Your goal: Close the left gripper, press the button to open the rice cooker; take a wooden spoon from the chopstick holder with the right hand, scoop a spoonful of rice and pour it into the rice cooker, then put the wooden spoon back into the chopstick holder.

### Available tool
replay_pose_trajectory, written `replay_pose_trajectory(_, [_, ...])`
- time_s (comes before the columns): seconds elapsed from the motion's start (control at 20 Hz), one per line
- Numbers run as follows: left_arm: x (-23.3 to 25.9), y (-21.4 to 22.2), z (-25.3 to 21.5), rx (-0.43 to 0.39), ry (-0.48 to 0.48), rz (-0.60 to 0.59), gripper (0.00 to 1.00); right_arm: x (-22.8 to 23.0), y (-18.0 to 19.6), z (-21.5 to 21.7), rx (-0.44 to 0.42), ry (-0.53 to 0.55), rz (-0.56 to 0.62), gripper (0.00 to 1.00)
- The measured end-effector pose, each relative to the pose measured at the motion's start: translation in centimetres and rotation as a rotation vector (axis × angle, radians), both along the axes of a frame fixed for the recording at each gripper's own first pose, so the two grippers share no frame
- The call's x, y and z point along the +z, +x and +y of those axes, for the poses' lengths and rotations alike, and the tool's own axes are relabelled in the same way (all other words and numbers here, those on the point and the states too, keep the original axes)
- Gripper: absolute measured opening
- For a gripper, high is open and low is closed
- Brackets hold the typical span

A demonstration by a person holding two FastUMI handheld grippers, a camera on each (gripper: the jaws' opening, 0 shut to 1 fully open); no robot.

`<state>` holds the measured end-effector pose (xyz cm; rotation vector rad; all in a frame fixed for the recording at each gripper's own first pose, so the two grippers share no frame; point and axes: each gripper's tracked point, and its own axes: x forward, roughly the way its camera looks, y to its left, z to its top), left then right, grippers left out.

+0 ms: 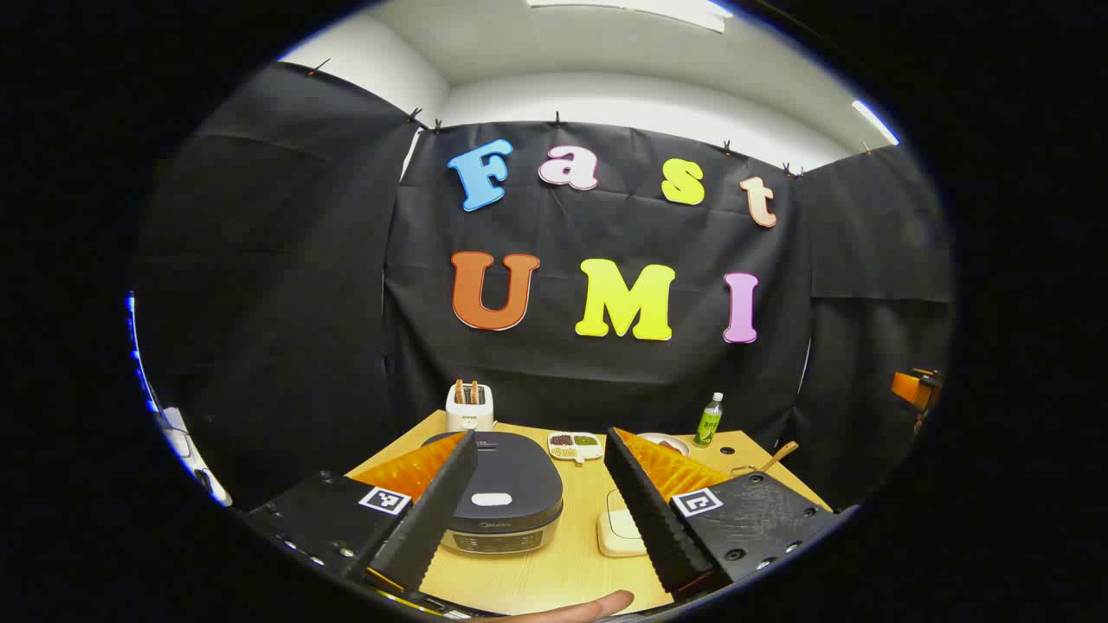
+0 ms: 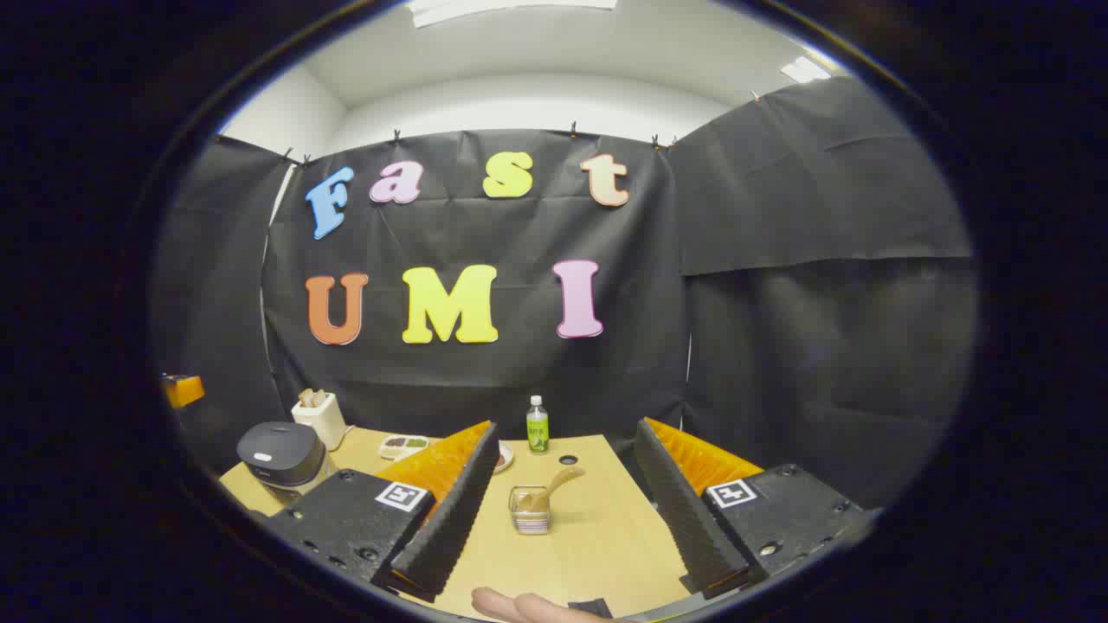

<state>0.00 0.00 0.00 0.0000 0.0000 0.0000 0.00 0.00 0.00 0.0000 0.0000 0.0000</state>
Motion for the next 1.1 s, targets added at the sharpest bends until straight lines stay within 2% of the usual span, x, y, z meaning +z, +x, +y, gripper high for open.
replay_pose_trajectory(0.05, [0.0, -0.1, 0.0, -0.002, 0.011, -0.009, 0.94, -0.1, 0.0, -0.2, -0.003, 0.001, -0.001, 1.00])
replay_pose_trajectory(0.1, [0.2, -0.2, 0.1, -0.008, 0.014, -0.017, 0.94, -0.1, 0.0, -0.4, -0.008, 0.004, -0.006, 1.00])
replay_pose_trajectory(0.15, [0.1, -0.2, 0.0, -0.012, 0.012, -0.019, 0.94, 0.1, 0.0, -0.4, -0.009, 0.008, -0.015, 0.92])
replay_pose_trajectory(0.2, [-0.3, -0.1, 0.2, -0.010, 0.012, -0.017, 0.94, 0.2, -0.1, -0.2, -0.005, 0.010, -0.023, 1.00])
replay_pose_trajectory(0.45, [-1.2, 0.2, 1.4, 0.020, 0.038, 0.008, 0.94, 0.1, -0.2, -0.2, -0.018, -0.015, -0.072, 1.00])
replay_pose_trajectory(0.55, [-1.5, 0.4, 1.6, 0.022, 0.026, 0.007, 0.94, -0.1, -0.2, -0.2, -0.020, -0.019, -0.090, 0.92])
replay_pose_trajectory(0.6, [-1.6, 0.6, 1.6, 0.019, 0.019, 0.007, 0.94, -0.4, -0.2, -0.2, -0.017, -0.019, -0.089, 0.92])
replay_pose_trajectory(0.75, [-2.2, 0.9, 1.7, 0.013, 0.007, 0.002, 0.94, -1.4, 0.2, -0.3, -0.007, -0.008, -0.077, 0.92])
replay_pose_trajectory(0.85, [-2.8, 1.8, 1.8, 0.010, 0.001, 0.014, 0.90, -2.2, 0.6, -0.2, -0.002, -0.002, -0.070, 0.92])
replay_pose_trajectory(0.9, [-3.4, 2.4, 1.8, 0.012, 0.005, 0.021, 0.84, -2.4, 0.7, 0.0, 0.008, 0.002, -0.072, 0.92])
replay_pose_trajectory(0.95, [-3.5, 2.8, 2.1, 0.027, 0.016, 0.021, 0.81, -2.5, 0.8, 0.5, 0.022, 0.005, -0.077, 1.00])
replay_pose_trajectory(1.1, [-3.8, 3.6, 3.1, 0.086, 0.101, 0.013, 0.19, -2.5, 1.0, 0.8, 0.050, 0.009, -0.107, 1.00])
